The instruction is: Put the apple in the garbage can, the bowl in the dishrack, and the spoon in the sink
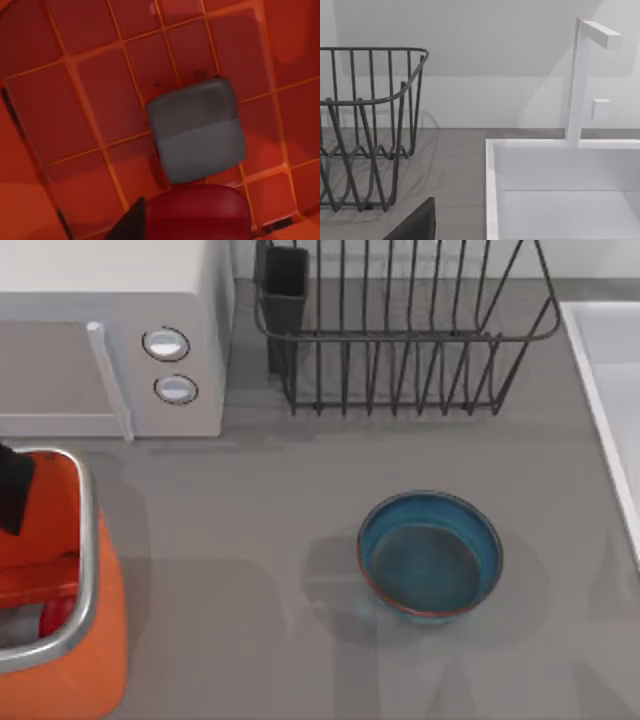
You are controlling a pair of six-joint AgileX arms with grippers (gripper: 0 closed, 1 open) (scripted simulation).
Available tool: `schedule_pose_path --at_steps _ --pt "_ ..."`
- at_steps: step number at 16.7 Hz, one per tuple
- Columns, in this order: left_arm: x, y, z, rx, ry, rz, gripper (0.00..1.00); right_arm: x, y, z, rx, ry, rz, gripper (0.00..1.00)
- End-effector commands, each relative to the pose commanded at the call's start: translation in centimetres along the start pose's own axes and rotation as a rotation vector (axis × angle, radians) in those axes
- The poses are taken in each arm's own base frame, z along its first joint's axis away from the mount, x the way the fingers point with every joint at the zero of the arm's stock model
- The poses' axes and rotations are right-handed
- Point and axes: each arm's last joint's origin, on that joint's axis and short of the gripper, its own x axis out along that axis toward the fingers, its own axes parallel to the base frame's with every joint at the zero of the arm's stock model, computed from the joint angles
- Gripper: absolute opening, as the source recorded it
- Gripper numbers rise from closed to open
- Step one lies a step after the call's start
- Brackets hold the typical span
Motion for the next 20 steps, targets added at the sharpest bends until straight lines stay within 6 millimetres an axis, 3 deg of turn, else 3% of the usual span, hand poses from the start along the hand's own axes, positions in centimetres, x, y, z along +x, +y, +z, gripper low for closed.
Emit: schedule_pose_path --at_steps 4,9,15,20 --pt "-0.8 2.3 0.2 0.175 -0.016 -0.205 1.0 0.0 0.0 0.0 0.0 0.0 0.0 1.0" --pt "-0.7 6.7 0.3 0.566 -0.183 -0.539 1.0 0.0 0.0 0.0 0.0 0.0 0.0 1.0" --pt "1.4 11.2 0.2 1.014 -0.672 -0.895 1.0 0.0 0.0 0.0 0.0 0.0 0.0 1.0" --pt "2.9 12.5 0.1 1.133 -1.05 -1.043 1.0 0.0 0.0 0.0 0.0 0.0 0.0 1.0"
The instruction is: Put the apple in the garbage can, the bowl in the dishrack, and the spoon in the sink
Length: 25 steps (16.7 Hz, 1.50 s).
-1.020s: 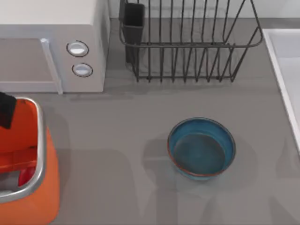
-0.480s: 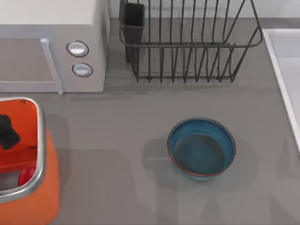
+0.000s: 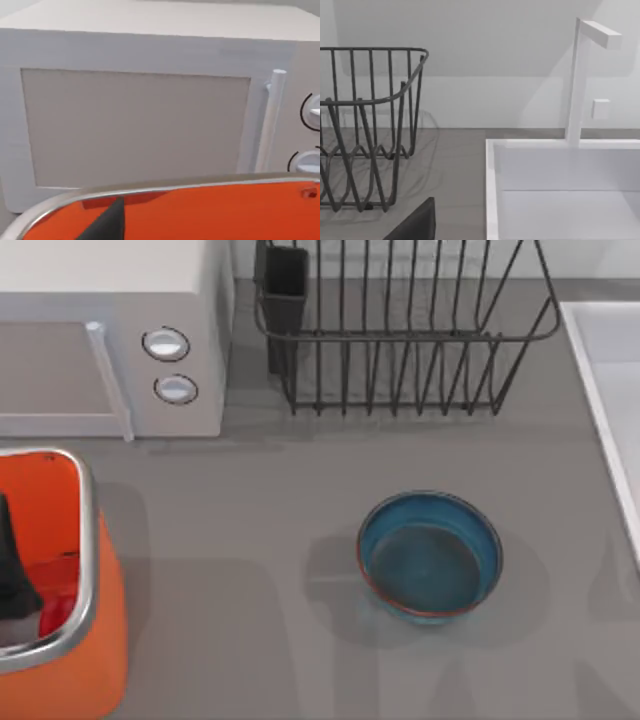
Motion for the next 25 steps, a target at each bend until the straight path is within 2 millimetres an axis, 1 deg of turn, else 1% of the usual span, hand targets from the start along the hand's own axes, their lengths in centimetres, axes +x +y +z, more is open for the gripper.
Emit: schedule_pose_path --at_steps 2,9,11,12,15,17,20,22,25 --pt "-0.1 0.0 -0.3 0.035 -0.046 0.0 1.0 0.0 0.0 0.0 0.0 0.0 0.0 1.0" --pt "-0.1 0.0 -0.3 0.038 -0.049 0.0 1.0 0.0 0.0 0.2 0.004 0.009 0.003 1.0" --pt "-0.1 0.0 -0.3 0.038 -0.049 0.0 1.0 0.0 0.2 1.1 0.02 0.053 0.02 1.0" --pt "-0.1 0.0 -0.3 0.038 -0.049 0.0 1.0 0.1 0.4 1.9 0.033 0.087 0.033 1.0" --pt "-0.1 0.0 -0.3 0.038 -0.049 0.0 1.0 0.9 1.1 5.0 0.076 0.241 0.082 1.0" --pt "-0.1 0.0 -0.3 0.038 -0.049 0.0 1.0 2.3 1.9 7.1 0.104 0.395 0.114 1.0" --pt "-0.1 0.0 -0.3 0.038 -0.049 0.0 1.0 5.9 3.8 9.5 0.131 0.681 0.142 1.0" --pt "-0.1 0.0 -0.3 0.038 -0.049 0.0 1.0 8.9 5.5 10.2 0.135 0.877 0.142 1.0" --pt "-0.1 0.0 -0.3 0.038 -0.049 0.0 1.0 13.1 8.6 10.1 0.12 1.139 0.118 1.0"
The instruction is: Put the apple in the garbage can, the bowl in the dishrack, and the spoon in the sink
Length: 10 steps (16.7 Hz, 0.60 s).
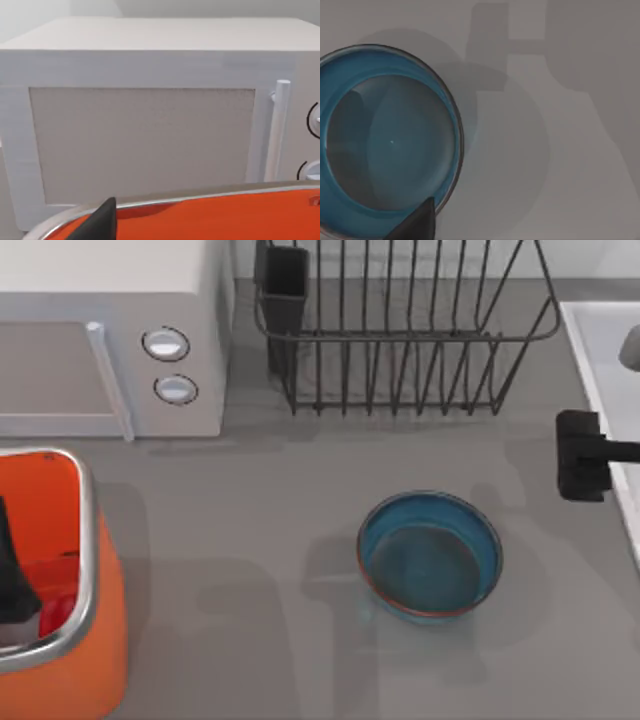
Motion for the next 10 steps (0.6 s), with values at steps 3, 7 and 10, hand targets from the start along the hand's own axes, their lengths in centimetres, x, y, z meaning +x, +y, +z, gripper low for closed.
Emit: schedule_pose_path --at_steps 3,7,10 --pt "0.0 0.0 0.0 0.0 0.0 0.0 1.0 2.5 2.9 2.7 0.009 0.196 -0.053 1.0" --pt "0.0 0.0 0.0 0.0 0.0 0.0 1.0 5.9 6.2 4.6 0.01 0.368 -0.128 1.0" --pt "0.0 0.0 0.0 0.0 0.0 0.0 1.0 7.2 7.4 5.2 0.009 0.423 -0.16 1.0"
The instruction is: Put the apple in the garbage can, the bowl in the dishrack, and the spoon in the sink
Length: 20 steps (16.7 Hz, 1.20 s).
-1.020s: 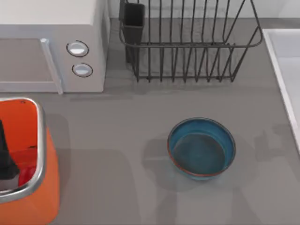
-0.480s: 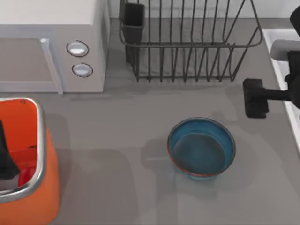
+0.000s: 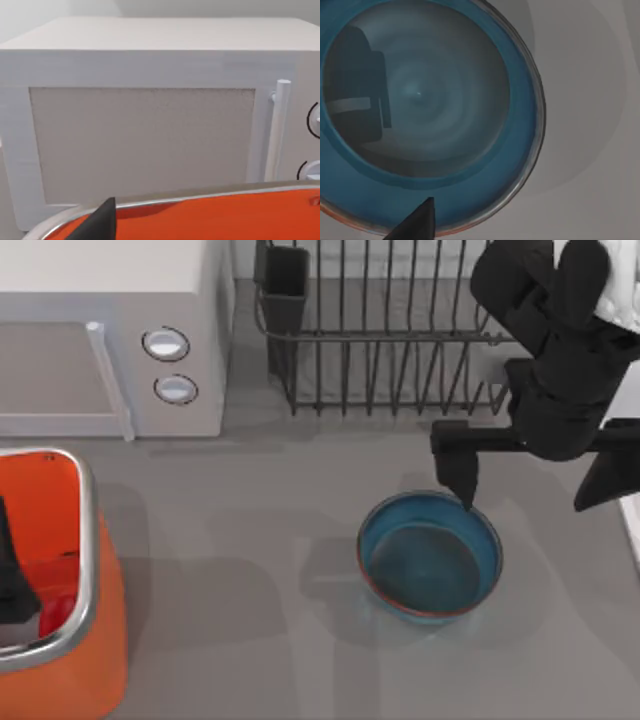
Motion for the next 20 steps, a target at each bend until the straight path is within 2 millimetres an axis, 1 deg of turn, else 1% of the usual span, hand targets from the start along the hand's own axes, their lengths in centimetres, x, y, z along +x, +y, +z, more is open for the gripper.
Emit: schedule_pose_path --at_steps 5,7,9,13,15,17,20 --pt "0.0 0.0 0.0 0.0 0.0 0.0 1.0 0.0 0.0 0.1 0.004 0.003 -0.001 1.0" --pt "0.0 0.0 0.0 0.0 0.0 0.0 1.0 0.6 0.0 0.1 0.002 0.006 -0.003 1.0" --pt "0.0 0.0 0.0 0.0 0.0 0.0 1.0 2.2 0.1 0.3 0.0 0.008 -0.005 1.0" --pt "0.0 0.0 0.0 0.0 0.0 0.0 1.0 7.0 0.2 0.4 0.0 -0.002 0.001 1.0" --pt "0.0 0.0 0.0 0.0 0.0 0.0 1.0 9.0 0.2 0.2 0.0 0.0 0.0 1.0" --pt "0.0 0.0 0.0 0.0 0.0 0.0 1.0 10.0 0.1 0.0 0.0 0.005 -0.003 1.0" --pt "0.0 0.0 0.0 0.0 0.0 0.0 1.0 10.1 0.1 0.0 0.0 0.005 -0.003 1.0"
